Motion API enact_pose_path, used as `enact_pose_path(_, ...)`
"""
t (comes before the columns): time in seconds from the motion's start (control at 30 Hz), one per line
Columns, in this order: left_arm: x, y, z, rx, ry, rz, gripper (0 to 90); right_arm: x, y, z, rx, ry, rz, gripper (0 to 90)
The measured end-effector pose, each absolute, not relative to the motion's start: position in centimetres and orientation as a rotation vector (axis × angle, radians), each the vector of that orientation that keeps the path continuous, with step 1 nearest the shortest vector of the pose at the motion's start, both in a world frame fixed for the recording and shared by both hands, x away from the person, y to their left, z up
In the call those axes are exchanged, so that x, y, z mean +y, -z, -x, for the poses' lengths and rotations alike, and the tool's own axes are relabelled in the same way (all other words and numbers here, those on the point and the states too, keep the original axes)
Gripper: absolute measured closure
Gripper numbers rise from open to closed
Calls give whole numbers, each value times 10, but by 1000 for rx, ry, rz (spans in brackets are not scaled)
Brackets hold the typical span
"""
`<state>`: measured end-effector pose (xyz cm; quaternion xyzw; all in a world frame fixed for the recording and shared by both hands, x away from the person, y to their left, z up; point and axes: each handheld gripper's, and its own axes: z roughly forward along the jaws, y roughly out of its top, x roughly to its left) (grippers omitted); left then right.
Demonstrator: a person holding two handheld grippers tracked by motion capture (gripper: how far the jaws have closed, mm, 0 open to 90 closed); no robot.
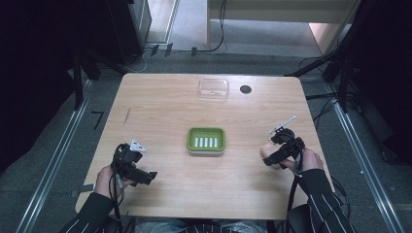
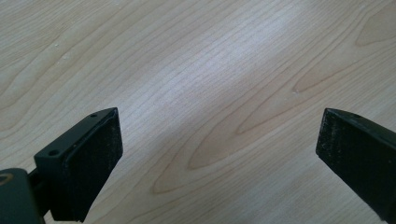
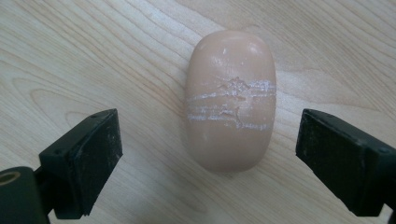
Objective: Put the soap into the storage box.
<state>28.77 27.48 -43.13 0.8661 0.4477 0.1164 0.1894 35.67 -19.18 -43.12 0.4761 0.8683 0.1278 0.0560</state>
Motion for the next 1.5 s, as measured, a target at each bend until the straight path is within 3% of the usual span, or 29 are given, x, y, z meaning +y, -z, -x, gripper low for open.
enact_pose_path(0.53, 274, 431, -288, 1254, -329, -2442, 13, -185, 441, -373, 2686, -320, -1433, 84)
enact_pose_path(1.5, 274, 432, -288, 1249, -322, -2441, 13, -182, 460, -395, 2731, -211, -1482, 189)
